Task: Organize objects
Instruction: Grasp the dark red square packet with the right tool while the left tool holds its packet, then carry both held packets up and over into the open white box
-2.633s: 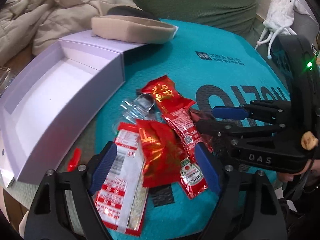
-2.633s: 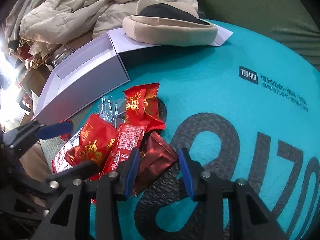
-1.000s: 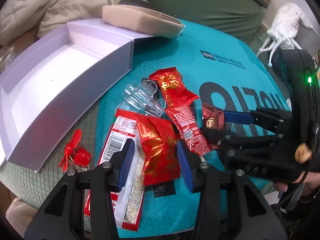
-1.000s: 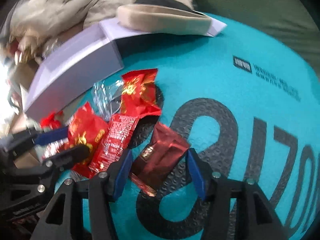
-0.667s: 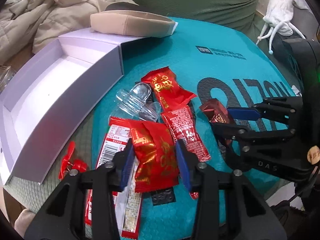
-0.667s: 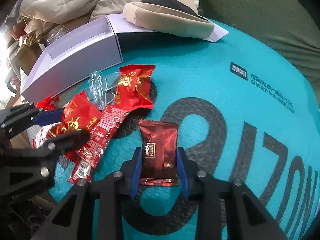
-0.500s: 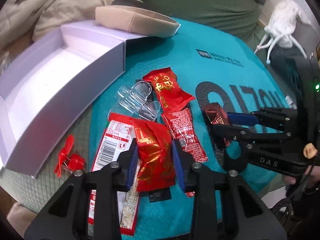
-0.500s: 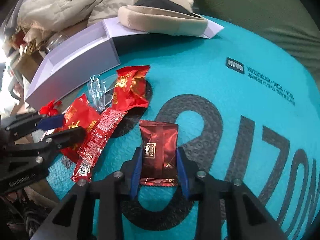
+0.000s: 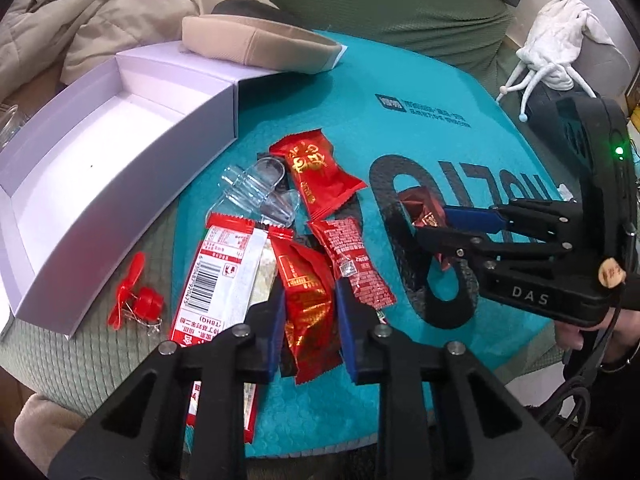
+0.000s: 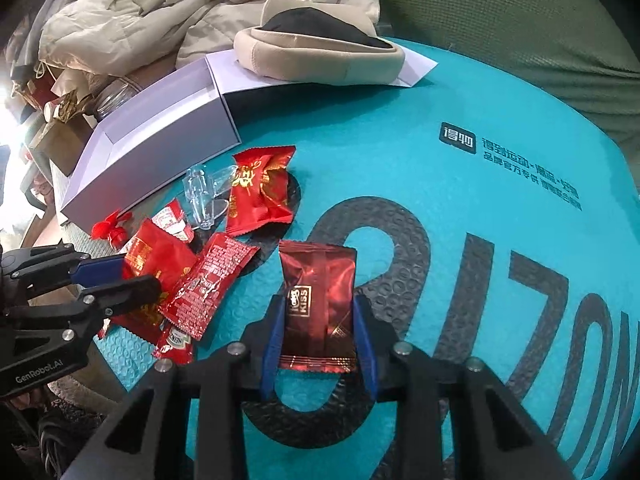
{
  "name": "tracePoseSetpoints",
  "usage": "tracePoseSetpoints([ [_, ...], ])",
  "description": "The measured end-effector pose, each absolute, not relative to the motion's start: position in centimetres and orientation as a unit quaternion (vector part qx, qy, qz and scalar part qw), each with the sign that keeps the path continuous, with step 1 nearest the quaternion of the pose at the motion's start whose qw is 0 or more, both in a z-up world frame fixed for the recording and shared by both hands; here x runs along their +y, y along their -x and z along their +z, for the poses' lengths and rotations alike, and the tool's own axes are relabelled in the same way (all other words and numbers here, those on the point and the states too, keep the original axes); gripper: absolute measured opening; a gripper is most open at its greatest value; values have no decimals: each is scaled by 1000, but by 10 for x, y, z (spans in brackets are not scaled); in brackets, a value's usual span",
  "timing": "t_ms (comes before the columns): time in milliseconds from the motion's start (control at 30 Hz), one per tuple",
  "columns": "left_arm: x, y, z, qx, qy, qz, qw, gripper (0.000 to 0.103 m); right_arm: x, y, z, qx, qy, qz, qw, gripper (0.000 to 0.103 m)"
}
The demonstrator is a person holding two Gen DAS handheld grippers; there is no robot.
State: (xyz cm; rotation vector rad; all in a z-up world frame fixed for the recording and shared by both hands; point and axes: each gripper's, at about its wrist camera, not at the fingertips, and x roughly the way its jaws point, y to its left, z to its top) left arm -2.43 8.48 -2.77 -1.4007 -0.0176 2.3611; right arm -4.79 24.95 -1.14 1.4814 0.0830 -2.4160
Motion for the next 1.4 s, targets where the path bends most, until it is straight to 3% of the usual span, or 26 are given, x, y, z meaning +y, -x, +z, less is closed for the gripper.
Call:
tracePoseSetpoints([
  [167,94,26,-38,34,511,842,169,36,251,48,-13,27,-519,-841,153,34],
  [367,119,20,-45,117,485,854,149,41,254,49,-18,23,-523,-838,150,34],
  [667,88,26,-31,14,501,850,161,25,256,47,-13,23,-517,-841,157,34],
  [1400,35,2,11,-33,478,870,117,18,210,39,17,53,-490,-839,229,34],
])
